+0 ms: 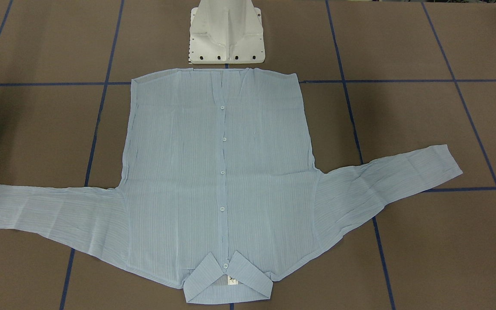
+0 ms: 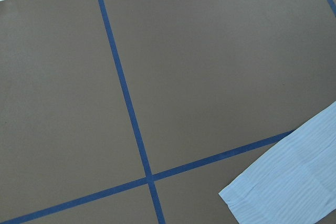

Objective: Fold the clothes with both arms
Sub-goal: 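Lift the cuff with the right gripper and carry it across the shirt chest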

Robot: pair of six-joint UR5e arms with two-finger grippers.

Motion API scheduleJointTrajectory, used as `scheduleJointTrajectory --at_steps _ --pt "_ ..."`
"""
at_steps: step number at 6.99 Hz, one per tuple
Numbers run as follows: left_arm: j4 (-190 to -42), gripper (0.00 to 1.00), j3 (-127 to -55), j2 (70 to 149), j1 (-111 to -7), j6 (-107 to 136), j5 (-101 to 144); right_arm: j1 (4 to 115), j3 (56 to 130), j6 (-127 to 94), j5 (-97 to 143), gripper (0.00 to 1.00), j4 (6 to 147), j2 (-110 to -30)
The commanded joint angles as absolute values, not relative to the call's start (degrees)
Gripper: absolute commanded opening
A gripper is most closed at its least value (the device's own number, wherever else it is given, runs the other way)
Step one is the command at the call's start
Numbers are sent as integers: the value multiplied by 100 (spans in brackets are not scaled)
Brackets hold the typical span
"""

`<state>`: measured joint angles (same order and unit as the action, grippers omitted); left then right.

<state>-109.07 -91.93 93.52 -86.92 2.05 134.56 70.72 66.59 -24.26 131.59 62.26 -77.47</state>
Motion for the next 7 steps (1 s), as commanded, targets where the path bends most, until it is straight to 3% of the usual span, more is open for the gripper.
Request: scheduleJointTrajectory --at_steps 1,4,7 --pt "-10907 100 -9193 9352 -8692 211 13447 7110 6985 -2426 13218 0 6231 -7743" --pt "-10907 100 -9185 9343 -8692 211 13447 7163 7890 -2452 13542 0 6249 -7508" --pt "-10925 100 -9193 9343 -8701 202 13447 6876 8366 -4325 13956 0 6249 -6324"
